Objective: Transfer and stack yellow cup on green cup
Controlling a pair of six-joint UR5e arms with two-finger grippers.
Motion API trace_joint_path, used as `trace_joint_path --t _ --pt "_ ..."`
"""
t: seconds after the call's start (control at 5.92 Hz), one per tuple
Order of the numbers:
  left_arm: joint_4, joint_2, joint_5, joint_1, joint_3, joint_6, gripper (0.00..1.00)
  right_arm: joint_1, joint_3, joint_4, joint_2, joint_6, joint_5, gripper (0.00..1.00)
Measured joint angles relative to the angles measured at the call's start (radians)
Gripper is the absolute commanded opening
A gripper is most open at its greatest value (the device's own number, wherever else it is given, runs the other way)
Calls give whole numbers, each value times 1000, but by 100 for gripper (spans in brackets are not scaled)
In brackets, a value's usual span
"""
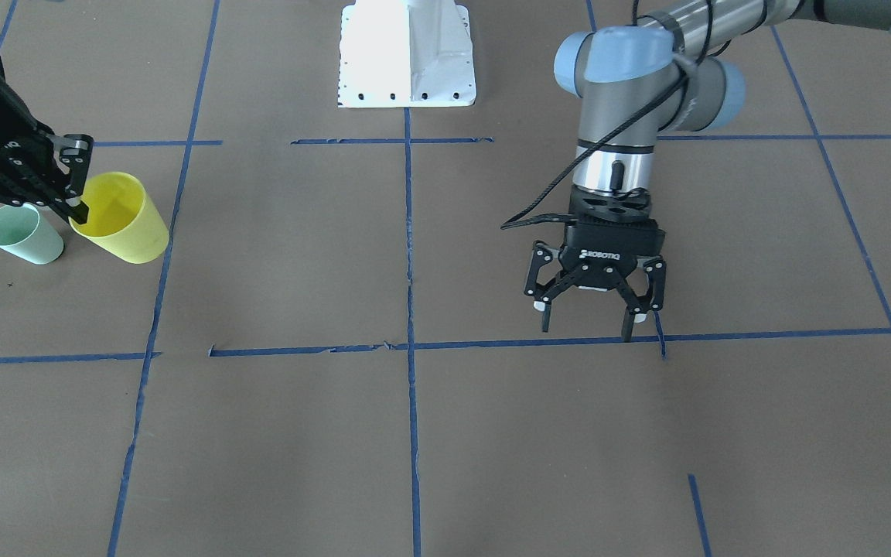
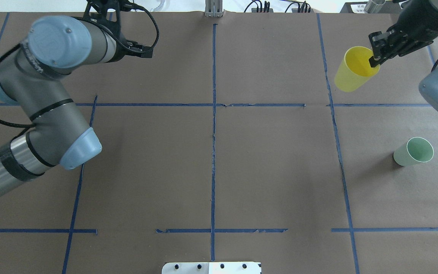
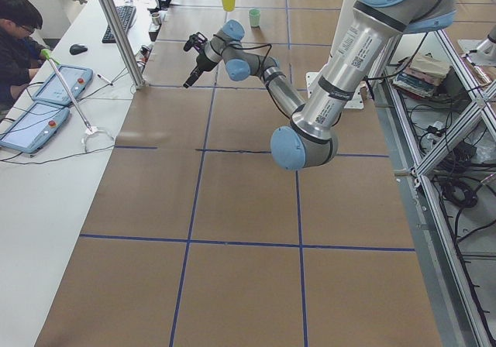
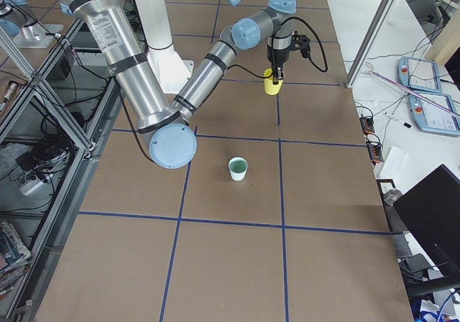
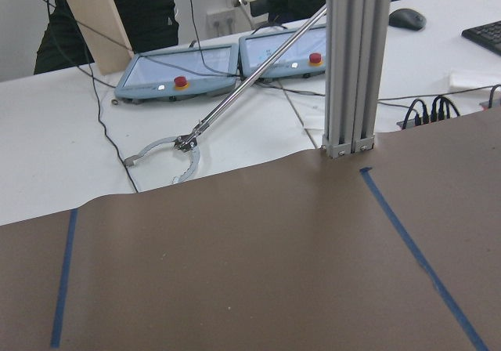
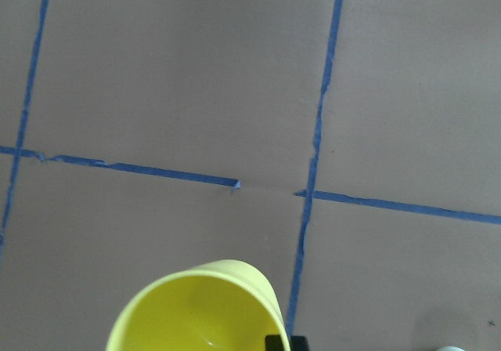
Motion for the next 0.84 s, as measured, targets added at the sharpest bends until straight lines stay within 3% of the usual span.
trace_joint_path --t 0.34,0.68,0.84 --pt "128 100 -227 -86 -136 -20 100 46 78 19 -237 -222 -3 0" --pt "140 149 -308 -100 -156 -26 100 68 66 272 -495 -278 4 0" --pt "140 160 -317 -100 -158 -27 100 68 17 376 -551 -274 11 0"
